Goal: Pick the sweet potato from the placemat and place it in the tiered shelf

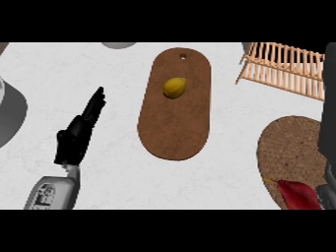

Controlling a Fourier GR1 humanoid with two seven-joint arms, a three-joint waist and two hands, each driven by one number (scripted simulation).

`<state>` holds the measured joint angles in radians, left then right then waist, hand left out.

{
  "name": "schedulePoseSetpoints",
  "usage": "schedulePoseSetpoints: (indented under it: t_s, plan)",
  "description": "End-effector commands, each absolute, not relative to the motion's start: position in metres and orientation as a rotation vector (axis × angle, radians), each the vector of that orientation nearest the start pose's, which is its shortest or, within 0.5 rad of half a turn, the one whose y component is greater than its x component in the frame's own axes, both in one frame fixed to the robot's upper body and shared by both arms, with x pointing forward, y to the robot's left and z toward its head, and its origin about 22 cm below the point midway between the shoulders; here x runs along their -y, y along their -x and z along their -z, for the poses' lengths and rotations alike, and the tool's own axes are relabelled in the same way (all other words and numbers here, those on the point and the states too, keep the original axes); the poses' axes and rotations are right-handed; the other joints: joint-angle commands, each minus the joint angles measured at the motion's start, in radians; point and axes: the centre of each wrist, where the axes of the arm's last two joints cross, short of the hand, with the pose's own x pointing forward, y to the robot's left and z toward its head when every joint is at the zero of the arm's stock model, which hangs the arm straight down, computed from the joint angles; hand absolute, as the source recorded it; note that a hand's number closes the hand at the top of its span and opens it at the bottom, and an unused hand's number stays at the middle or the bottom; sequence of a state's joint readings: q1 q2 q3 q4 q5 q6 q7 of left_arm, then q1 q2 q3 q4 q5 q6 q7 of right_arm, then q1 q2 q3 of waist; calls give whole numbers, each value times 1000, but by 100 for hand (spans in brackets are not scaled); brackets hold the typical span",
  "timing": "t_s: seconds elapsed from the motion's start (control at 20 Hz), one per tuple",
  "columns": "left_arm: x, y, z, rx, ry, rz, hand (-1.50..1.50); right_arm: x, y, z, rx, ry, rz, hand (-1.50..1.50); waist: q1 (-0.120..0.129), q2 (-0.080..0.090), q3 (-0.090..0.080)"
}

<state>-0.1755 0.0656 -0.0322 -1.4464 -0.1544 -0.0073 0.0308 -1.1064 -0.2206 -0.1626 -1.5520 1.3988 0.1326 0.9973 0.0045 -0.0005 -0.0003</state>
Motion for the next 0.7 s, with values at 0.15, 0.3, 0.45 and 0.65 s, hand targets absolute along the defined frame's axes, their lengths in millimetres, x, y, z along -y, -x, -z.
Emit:
schedulePoseSetpoints:
  t_s: [0.15, 0.3, 0.45, 0.65]
  plan:
    - [-230, -300, -22, 1569, -108, 258, 0, 202, -350, -327, 1338, 1702, 3, 150, -7, 1, 0]
    - [-206, -272, -12, 1568, -95, 264, 0, 206, -375, -334, 1310, 1690, -15, 150, 7, 1, 0]
    - [-218, -293, -12, 1593, -105, 257, 0, 222, -386, -304, 1281, 1789, -28, 150, 0, 5, 0]
    - [-215, -285, -27, 1569, -98, 262, 0, 242, -401, -314, 1361, 1809, -128, 150, 9, 3, 0]
